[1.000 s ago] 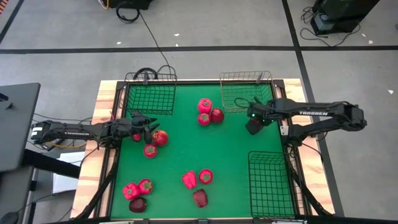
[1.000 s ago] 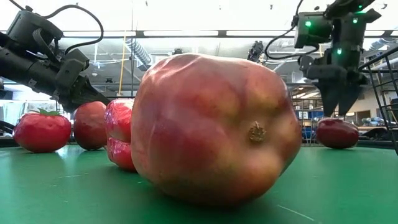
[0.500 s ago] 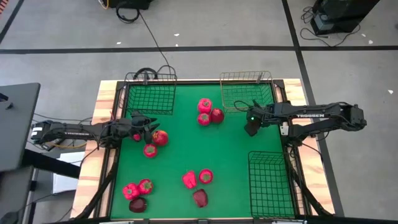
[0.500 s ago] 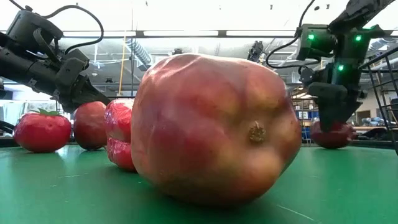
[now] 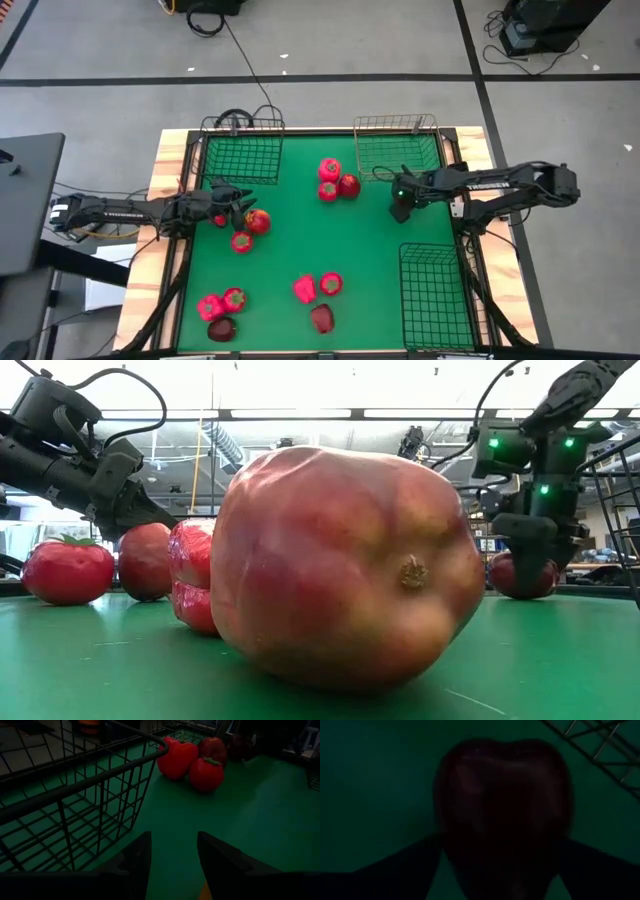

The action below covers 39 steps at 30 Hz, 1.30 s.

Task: Sort produce into baskets
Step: Put the red apple into the gold wire basket

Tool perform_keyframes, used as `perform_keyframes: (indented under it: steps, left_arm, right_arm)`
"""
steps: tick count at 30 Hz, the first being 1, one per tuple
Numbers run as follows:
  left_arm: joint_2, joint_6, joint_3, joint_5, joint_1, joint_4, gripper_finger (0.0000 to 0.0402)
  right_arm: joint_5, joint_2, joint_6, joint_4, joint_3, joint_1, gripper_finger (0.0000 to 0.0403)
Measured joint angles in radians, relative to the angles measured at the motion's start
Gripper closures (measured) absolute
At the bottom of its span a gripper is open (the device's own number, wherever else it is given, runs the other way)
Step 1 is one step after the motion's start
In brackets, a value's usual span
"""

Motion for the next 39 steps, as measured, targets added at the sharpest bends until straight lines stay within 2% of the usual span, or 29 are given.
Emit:
perform_keyframes:
  steps: [7, 8, 17, 24, 27, 31, 35, 39]
  left_arm:
    - [0.0, 0.0, 0.0, 0.0, 0.0, 0.001, 0.0236]
    - [0.0, 0.0, 0.0, 0.0, 0.0, 0.001, 0.0236]
    - [0.0, -0.007, 0.0, 0.0, 0.0, 0.007, 0.0236]
    - [0.0, -0.003, 0.0, -0.03, 0.0, 0.06, 0.0236]
    - [0.0, 0.028, 0.0, -0.045, 0.002, 0.096, 0.0236]
    - [0.0, 0.054, 0.0, -0.045, 0.002, 0.113, 0.0236]
    - [0.0, 0.054, 0.0, -0.045, 0.002, 0.112, 0.0236]
    - [0.0, 0.055, 0.0, -0.045, 0.002, 0.112, 0.0236]
  right_arm:
    - [-0.041, 0.013, 0.0, -0.002, 0.001, -0.001, 0.0135]
    - [-0.054, 0.009, 0.003, -0.002, 0.001, -0.001, 0.014]
    - [-0.225, -0.091, 0.081, -0.005, 0.031, 0.091, 0.014]
    - [-0.234, -0.169, 0.052, 0.056, 0.184, 0.165, 0.0129]
    - [-0.175, -0.186, -0.004, 0.06, 0.28, 0.156, 0.0128]
    - [-0.008, -0.188, -0.08, 0.061, 0.395, 0.116, 0.0125]
    - [0.177, -0.178, -0.149, 0.056, 0.441, 0.046, 0.0114]
    - [0.183, -0.173, -0.236, 0.042, 0.449, -0.047, 0.0082]
